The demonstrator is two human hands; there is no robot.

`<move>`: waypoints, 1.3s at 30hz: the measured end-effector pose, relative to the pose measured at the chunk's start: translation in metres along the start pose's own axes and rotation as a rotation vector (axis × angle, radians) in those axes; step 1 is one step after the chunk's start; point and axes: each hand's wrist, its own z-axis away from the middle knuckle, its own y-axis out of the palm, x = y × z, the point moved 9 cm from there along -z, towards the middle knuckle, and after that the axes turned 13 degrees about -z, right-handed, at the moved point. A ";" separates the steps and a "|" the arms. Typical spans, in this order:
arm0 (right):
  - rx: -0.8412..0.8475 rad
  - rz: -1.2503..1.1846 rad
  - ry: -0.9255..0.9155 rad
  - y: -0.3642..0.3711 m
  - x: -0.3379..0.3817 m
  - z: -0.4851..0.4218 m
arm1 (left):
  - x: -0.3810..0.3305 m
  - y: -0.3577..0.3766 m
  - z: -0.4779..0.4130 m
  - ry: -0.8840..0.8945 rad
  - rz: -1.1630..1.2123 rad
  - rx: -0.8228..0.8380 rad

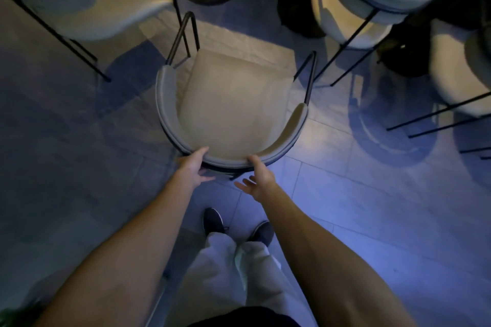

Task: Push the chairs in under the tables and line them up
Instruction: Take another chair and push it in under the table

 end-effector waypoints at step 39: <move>-0.152 -0.046 -0.276 0.065 0.193 -0.024 | -0.112 0.099 -0.025 -0.016 0.206 0.160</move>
